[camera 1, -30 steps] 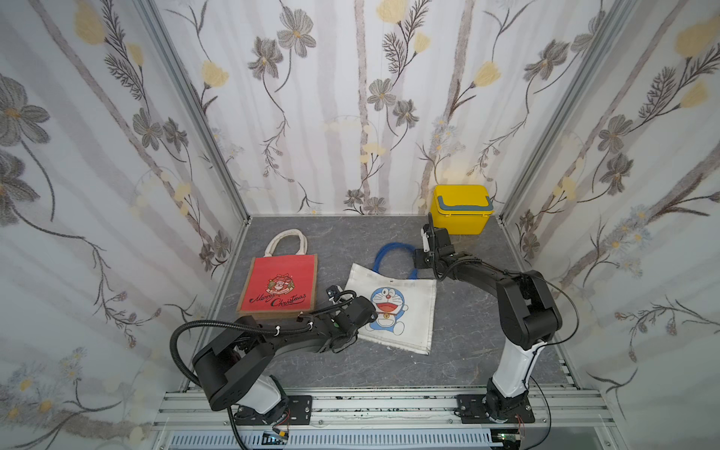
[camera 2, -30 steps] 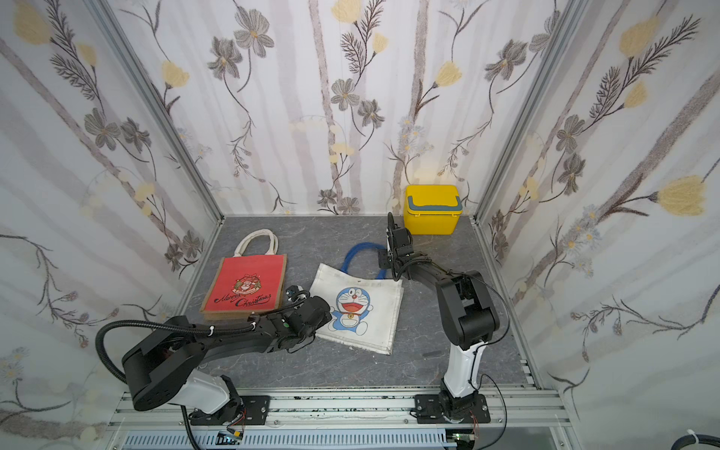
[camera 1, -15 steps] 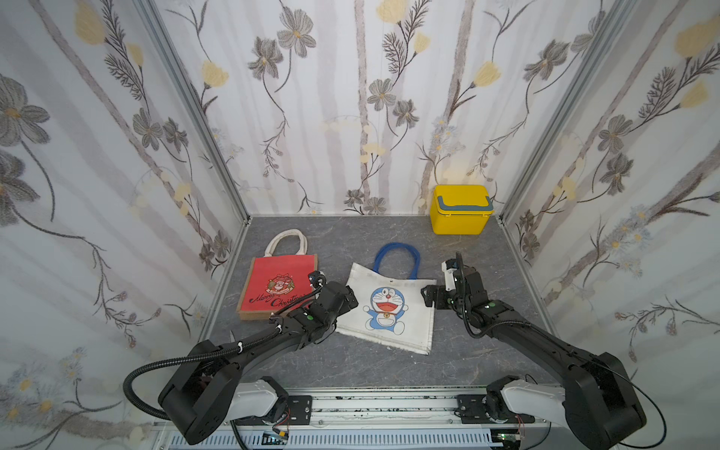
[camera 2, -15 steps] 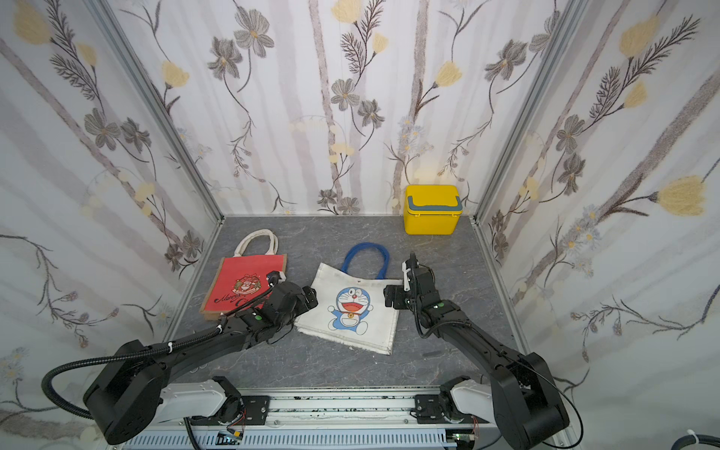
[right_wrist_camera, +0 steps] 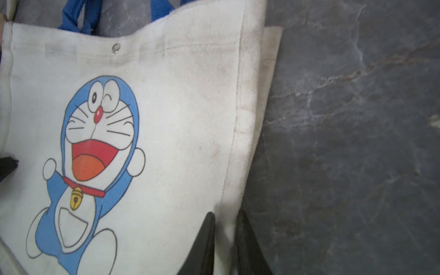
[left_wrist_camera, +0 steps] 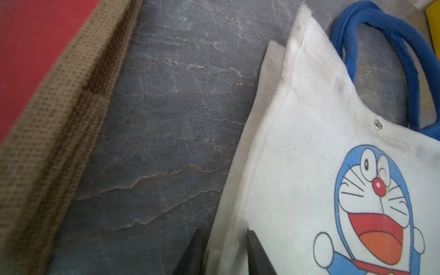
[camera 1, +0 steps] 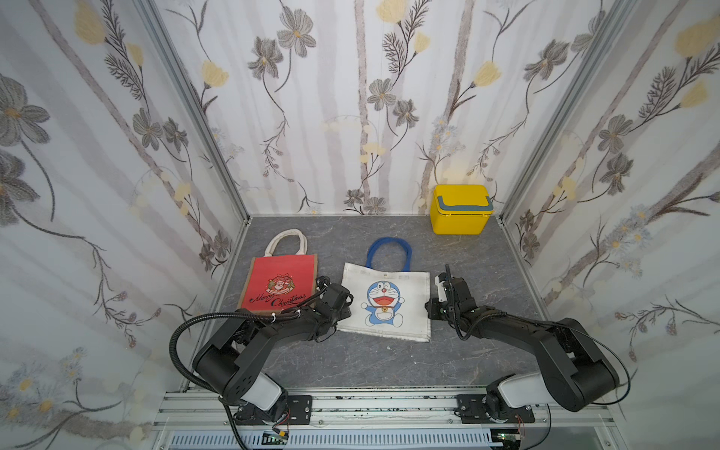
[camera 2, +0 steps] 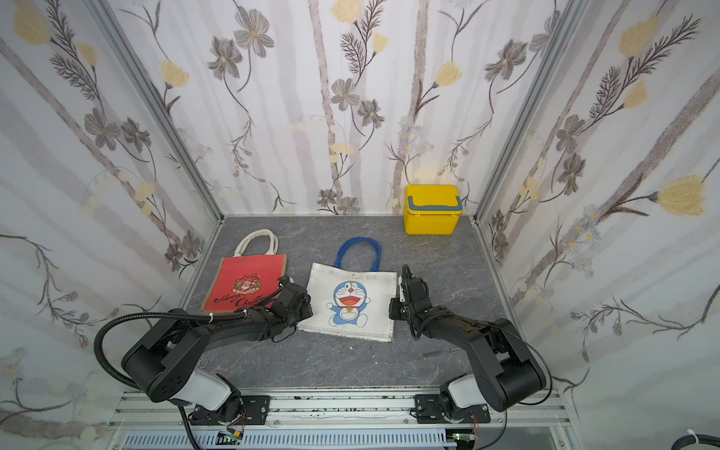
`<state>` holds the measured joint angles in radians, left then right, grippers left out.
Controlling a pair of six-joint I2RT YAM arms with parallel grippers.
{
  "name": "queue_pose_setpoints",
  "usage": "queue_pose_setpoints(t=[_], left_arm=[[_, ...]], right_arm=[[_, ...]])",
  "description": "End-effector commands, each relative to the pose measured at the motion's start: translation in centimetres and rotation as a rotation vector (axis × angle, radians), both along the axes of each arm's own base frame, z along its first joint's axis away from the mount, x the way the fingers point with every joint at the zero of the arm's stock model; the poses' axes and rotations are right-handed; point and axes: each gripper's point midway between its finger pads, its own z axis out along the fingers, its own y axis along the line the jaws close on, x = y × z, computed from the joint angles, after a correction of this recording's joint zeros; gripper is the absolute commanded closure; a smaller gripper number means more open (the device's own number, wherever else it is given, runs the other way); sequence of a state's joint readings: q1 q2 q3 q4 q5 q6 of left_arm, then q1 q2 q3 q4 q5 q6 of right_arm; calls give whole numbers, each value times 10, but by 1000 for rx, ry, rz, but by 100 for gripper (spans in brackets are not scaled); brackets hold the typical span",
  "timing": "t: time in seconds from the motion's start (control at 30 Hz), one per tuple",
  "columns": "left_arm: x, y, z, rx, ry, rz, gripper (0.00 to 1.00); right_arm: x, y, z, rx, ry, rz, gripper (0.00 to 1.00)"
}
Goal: Put away the canvas bag
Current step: Adjust the canvas bag at the center of the board.
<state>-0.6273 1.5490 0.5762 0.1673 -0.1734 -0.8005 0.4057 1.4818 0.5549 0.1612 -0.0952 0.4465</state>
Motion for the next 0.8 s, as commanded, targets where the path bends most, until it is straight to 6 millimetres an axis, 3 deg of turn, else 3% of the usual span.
queue_pose_setpoints(t=[0.0, 0.1, 0.2, 0.3, 0.37, 0.57, 0.7, 0.77], left_arm=[[-4, -12, -7, -54, 53, -10, 73], [5, -13, -4, -39, 45, 9, 73], [10, -12, 0, -36, 39, 30, 69], [12, -9, 7, -21, 24, 44, 41], [14, -5, 15, -1, 11, 49, 30], [22, 18, 65, 69, -96, 116, 12], [31, 39, 115, 103, -234, 150, 0], [38, 56, 142, 132, -334, 178, 0]], right_arm=[[18, 11, 5, 19, -28, 39, 84], [25, 11, 4, 10, -29, 32, 83], [28, 6, 6, -1, -44, 11, 70], [30, 1, 12, -9, -58, -3, 50], [31, -2, 22, -24, -83, -14, 40], [37, -26, 73, -84, -203, -78, 19], [40, -64, 114, -200, -352, -207, 8], [38, -82, 130, -284, -440, -239, 1]])
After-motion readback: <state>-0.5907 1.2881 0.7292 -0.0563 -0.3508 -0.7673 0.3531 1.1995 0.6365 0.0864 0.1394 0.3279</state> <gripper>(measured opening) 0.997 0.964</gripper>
